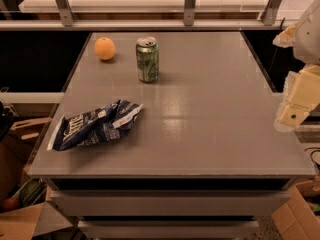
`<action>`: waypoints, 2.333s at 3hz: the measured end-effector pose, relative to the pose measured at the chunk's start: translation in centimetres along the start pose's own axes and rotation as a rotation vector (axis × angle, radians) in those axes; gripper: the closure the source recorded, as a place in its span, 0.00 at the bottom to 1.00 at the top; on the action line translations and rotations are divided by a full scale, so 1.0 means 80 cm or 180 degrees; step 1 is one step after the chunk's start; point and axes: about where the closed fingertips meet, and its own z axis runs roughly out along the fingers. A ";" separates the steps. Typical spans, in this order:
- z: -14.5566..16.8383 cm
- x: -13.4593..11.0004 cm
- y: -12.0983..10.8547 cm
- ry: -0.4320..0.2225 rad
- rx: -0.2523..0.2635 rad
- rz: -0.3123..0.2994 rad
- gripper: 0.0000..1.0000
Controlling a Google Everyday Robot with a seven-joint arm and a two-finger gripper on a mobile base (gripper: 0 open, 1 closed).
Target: Pick blue chip bag
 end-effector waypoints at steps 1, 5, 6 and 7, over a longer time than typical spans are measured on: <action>-0.003 -0.004 -0.001 -0.0010 0.0035 0.0003 0.00; 0.026 -0.162 -0.008 -0.0079 -0.0014 -0.0960 0.00; 0.061 -0.211 -0.002 -0.0165 -0.0179 -0.1265 0.00; 0.084 -0.258 0.015 -0.0241 -0.0330 -0.1559 0.00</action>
Offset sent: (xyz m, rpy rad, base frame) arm 0.0263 0.0781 0.0244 -0.0939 -0.0306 0.1912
